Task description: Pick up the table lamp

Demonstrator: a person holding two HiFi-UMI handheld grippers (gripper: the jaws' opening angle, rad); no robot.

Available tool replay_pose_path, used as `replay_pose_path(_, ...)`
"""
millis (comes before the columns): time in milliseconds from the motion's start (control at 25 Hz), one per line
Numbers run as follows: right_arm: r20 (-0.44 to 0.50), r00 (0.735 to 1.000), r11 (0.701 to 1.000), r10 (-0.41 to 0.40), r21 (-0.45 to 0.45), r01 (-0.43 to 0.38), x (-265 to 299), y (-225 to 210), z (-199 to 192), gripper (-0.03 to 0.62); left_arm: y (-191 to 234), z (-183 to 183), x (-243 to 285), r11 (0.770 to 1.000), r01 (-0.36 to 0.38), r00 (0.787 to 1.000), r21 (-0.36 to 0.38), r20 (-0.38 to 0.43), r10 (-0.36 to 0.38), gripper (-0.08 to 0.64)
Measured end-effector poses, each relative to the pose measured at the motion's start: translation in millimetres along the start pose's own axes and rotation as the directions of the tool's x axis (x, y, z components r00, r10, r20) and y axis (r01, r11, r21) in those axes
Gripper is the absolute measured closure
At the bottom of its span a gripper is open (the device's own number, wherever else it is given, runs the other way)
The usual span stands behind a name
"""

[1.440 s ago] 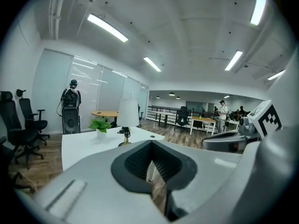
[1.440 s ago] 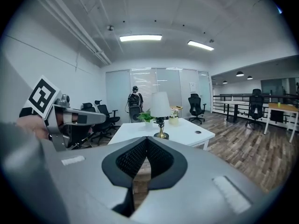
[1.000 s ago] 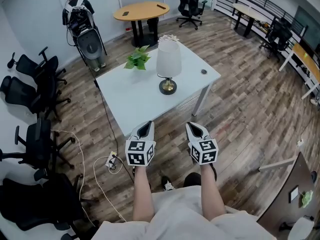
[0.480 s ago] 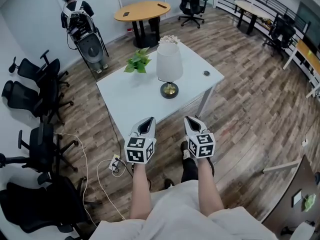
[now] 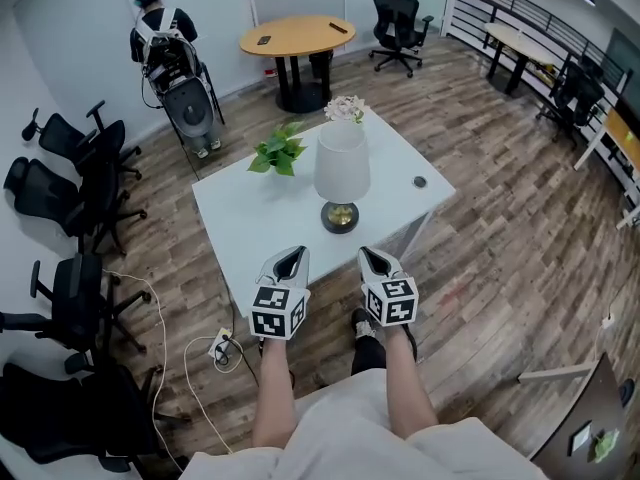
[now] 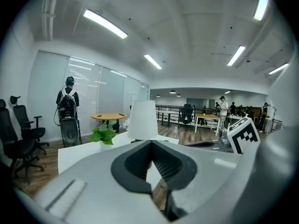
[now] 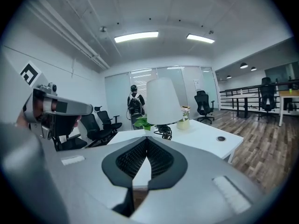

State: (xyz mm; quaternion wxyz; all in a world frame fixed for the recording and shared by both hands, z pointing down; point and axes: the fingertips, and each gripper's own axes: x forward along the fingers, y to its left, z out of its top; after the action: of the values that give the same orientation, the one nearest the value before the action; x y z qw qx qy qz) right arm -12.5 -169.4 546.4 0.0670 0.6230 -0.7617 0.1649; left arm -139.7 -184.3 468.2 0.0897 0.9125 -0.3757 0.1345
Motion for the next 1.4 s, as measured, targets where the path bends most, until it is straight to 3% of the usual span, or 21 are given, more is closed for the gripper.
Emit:
replay_pose_path(360, -0.035, 0.996, 0.996, 0.082, -0.027, -0.083, 52, -33, -4, 0.561, 15, 14, 65, 0.999, 0.006, 1.0, -0.046, -0.011, -0.007, 0.56)
replay_pose_path(680, -0.111, 0.982, 0.984, 0.152, -0.081, -0.162, 99, -76, 5, 0.548, 35, 37, 115, 0.995, -0.056, 0.998, -0.078, -0.015, 0.055, 0.56)
replay_pose_path(880, -0.134, 0.967, 0.968, 0.216, -0.1, -0.23, 121, -94, 15, 0.546, 44, 40, 131, 0.979, -0.132, 0.991, -0.158, 0.004, 0.135, 0.56)
replay_pose_path(1000, -0.134, 0.965, 0.966, 0.225, -0.101, -0.239, 124, -104, 12, 0.546, 35, 31, 130, 0.968, -0.166, 0.986, -0.188, -0.001, 0.169, 0.56)
replay_pose_path(1160, -0.093, 0.973, 0.974, 0.21, -0.065, -0.217, 114, -110, 8, 0.546, 22, 26, 121, 0.967, -0.192, 0.981, -0.166, -0.002, 0.195, 0.56)
replay_pose_path(1280, -0.139, 0.964, 0.961, 0.225, -0.131, -0.243, 91, -102, -9, 0.545, 12, 19, 102, 0.945, -0.232, 0.97, -0.233, 0.017, 0.242, 0.56)
replay_pose_path(1400, -0.149, 0.961, 0.96, 0.235, -0.121, -0.253, 65, -97, -22, 0.538, -3, 7, 81, 0.929, -0.259, 0.962, -0.265, 0.016, 0.273, 0.56)
